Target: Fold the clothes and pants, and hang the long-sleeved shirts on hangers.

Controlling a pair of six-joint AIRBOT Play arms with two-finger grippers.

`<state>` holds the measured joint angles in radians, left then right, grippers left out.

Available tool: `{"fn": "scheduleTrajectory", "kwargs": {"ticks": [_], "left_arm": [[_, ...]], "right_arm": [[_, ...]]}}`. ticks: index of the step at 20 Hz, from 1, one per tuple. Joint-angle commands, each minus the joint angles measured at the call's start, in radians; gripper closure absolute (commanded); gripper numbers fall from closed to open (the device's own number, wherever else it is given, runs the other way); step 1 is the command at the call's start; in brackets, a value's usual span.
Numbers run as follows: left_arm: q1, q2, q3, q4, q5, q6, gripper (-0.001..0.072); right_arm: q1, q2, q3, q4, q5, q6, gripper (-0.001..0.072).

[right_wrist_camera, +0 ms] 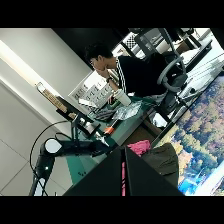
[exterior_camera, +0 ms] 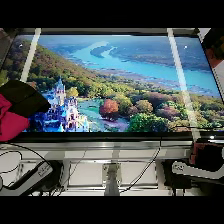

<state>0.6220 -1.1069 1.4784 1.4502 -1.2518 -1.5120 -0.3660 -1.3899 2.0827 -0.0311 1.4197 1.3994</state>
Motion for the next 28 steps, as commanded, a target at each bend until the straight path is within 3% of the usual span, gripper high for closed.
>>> {"fn": "scheduleTrajectory", "kwargs": {"ticks": [1, 5, 9, 10, 11, 12, 18, 25, 28], "left_arm": [[0.13, 0.001, -0.044, 0.008, -0.025, -0.006, 0.0697], [0.178, 0.0, -0.169, 0.076, -0.025, -0.007, 0.0696], [0.186, -0.026, -0.28, 0.091, 0.063, -0.007, 0.068], [0.186, -0.042, -0.286, 0.091, 0.08, -0.007, 0.0544], [0.186, -0.06, -0.286, 0.091, 0.102, -0.007, 0.0319], [0.186, -0.079, -0.286, 0.091, 0.13, -0.008, 0.0188], [0.186, -0.161, -0.286, 0.072, 0.231, -0.008, 0.0184], [0.186, -0.235, -0.286, -0.053, 0.388, -0.007, 0.0184], [0.186, -0.262, -0.286, -0.058, 0.396, -0.007, 0.0185]], "right_arm": [[0.001, 0.0, 0.0, 0.0, 0.0, 0.0, 0.0693], [0.001, 0.0, 0.0, 0.0, 0.0, 0.0, 0.0693], [0.001, 0.0, 0.0, 0.0, 0.0, 0.0, 0.0694], [0.001, 0.0, 0.0, 0.0, 0.001, 0.0, 0.0693], [0.001, 0.0, 0.0, 0.0, 0.0, 0.0, 0.0694], [0.001, 0.0, 0.0, 0.0, 0.0, 0.0, 0.0693], [0.001, 0.0, 0.0, 0.0, 0.0, 0.0, 0.0693], [0.001, 0.0, 0.0, 0.0, 0.0, 0.0, 0.0694], [0.001, 0.0, 0.0, 0.0, 0.0, 0.0, 0.0694]]}}
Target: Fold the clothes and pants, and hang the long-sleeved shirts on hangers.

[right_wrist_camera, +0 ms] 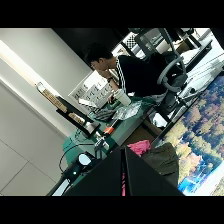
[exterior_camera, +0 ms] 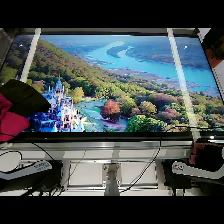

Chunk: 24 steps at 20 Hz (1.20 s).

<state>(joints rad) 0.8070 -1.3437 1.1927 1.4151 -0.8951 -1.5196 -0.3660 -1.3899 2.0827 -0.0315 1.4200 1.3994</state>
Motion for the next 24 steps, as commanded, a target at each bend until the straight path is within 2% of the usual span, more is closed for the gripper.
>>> {"fn": "scheduleTrajectory", "kwargs": {"ticks": [1, 2, 3, 4, 5, 6, 7, 9, 11, 14, 15, 21, 24], "left_arm": [[0.001, -0.034, 0.0, -0.033, 0.04, 0.0, 0.0193], [0.001, -0.04, 0.0, -0.038, 0.04, 0.0, 0.024], [0.0, -0.043, 0.0, -0.04, 0.047, 0.0, 0.0246], [0.0, -0.043, 0.0, -0.04, 0.055, 0.0, 0.0324], [-0.001, -0.041, 0.0, -0.04, 0.06, 0.0, 0.0502], [-0.001, -0.04, 0.0, -0.04, 0.066, 0.0, 0.0582], [-0.001, -0.04, 0.001, -0.041, 0.065, 0.0, 0.0596], [-0.001, -0.035, 0.001, -0.091, 0.055, 0.001, 0.0697], [-0.006, -0.016, 0.005, -0.204, 0.06, 0.01, 0.0699], [-0.074, 0.02, 0.065, -0.356, 0.043, 0.171, 0.0701], [-0.125, 0.037, 0.101, -0.371, 0.037, 0.187, 0.0701], [-0.584, 0.075, 0.369, -0.38, -0.026, 0.186, 0.0703], [-0.85, 0.068, 0.391, -0.37, -0.031, 0.185, 0.0703]], "right_arm": [[0.001, 0.0, 0.0, 0.0, 0.0, 0.0, 0.0694], [0.001, 0.0, 0.0, 0.0, 0.0, 0.0, 0.0694], [0.001, 0.0, 0.0, 0.0, 0.0, 0.0, 0.0693], [0.001, 0.0, 0.0, 0.0, 0.0, 0.0, 0.0694], [0.001, 0.0, 0.0, 0.0, 0.0, 0.0, 0.0693], [0.001, 0.0, 0.0, 0.0, 0.0, 0.0, 0.0694], [0.001, 0.0, 0.0, 0.0, 0.0, 0.0, 0.0694], [0.001, 0.0, 0.0, 0.0, 0.0, 0.0, 0.0693], [0.001, 0.0, 0.0, 0.0, 0.0, 0.0, 0.0693], [0.001, 0.0, 0.0, 0.0, 0.0, 0.0, 0.0694], [0.001, 0.0, 0.0, 0.0, 0.0, 0.0, 0.0693], [0.001, 0.0, 0.0, 0.001, -0.063, 0.0, 0.0693], [0.001, 0.0, 0.0, -0.003, -0.069, 0.0, 0.0694]]}}
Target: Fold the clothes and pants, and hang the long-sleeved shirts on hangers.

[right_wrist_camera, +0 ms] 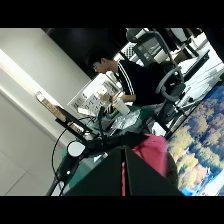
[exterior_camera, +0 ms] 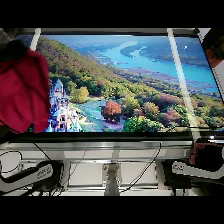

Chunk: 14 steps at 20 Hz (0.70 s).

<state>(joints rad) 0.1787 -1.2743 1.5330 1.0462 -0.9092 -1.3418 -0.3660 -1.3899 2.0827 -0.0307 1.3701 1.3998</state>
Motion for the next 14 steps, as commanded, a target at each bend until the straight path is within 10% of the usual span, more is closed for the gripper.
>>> {"fn": "scheduleTrajectory", "kwargs": {"ticks": [1, 9, 10, 12, 14], "left_arm": [[-0.31, -0.015, 0.051, 0.0, -0.02, 0.008, 0.0703], [-0.874, -0.274, 0.051, 0.0, 0.176, 0.005, 0.0697], [-0.919, -0.298, 0.051, 0.0, 0.221, 0.027, 0.06], [-0.968, -0.318, 0.051, 0.0, 0.27, 0.094, 0.0179], [-0.967, -0.309, 0.051, 0.002, 0.268, 0.094, 0.0184]], "right_arm": [[0.001, 0.0, 0.0, -0.013, -0.039, 0.0, 0.0694], [-0.001, 0.0, 0.0, -0.448, -0.076, 0.001, 0.0687], [-0.001, 0.0, -0.002, -0.51, -0.067, 0.002, 0.0576], [-0.001, -0.001, -0.003, -0.6, -0.053, 0.002, 0.026], [-0.001, -0.001, -0.024, -0.65, -0.054, 0.002, 0.0262]]}}
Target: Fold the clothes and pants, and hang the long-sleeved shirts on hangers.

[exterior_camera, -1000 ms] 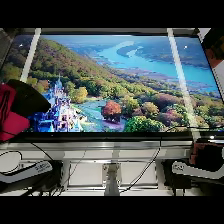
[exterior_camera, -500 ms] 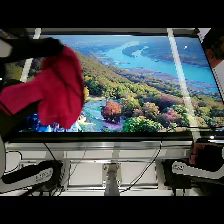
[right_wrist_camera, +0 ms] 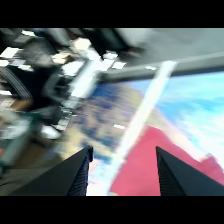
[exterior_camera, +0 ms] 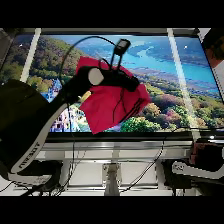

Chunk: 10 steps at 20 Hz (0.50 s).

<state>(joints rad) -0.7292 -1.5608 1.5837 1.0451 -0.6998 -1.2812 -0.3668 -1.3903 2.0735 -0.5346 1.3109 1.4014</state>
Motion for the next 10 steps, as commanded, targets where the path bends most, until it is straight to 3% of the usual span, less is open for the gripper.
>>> {"fn": "scheduleTrajectory", "kwargs": {"ticks": [1, 2, 3, 4, 5, 6, 10], "left_arm": [[-0.047, -0.011, 0.0, 0.013, 0.055, 0.033, 0.0184], [-0.028, 0.005, 0.0, 0.033, 0.048, 0.033, 0.0197], [-0.003, 0.024, 0.0, 0.054, 0.037, 0.033, 0.0298], [0.024, 0.044, 0.0, 0.072, 0.021, 0.033, 0.0466], [0.056, 0.065, 0.0, 0.092, -0.004, 0.033, 0.0692], [0.089, 0.083, 0.0, 0.11, -0.027, 0.033, 0.0696], [0.257, 0.128, -0.012, 0.122, -0.214, 0.03, 0.0698]], "right_arm": [[0.0, -0.001, -0.027, -0.166, 0.005, -0.001, 0.0262], [0.0, -0.003, -0.041, -0.193, 0.009, -0.001, 0.0265], [0.0, -0.005, -0.053, -0.227, 0.017, 0.0, 0.0277], [0.0, -0.011, -0.06, -0.268, 0.037, 0.0, 0.037], [0.0, -0.019, -0.065, -0.306, 0.061, -0.001, 0.0534], [0.0, -0.031, -0.066, -0.341, 0.087, -0.001, 0.0678], [0.005, -0.076, -0.135, -0.386, 0.192, -0.001, 0.0696]]}}
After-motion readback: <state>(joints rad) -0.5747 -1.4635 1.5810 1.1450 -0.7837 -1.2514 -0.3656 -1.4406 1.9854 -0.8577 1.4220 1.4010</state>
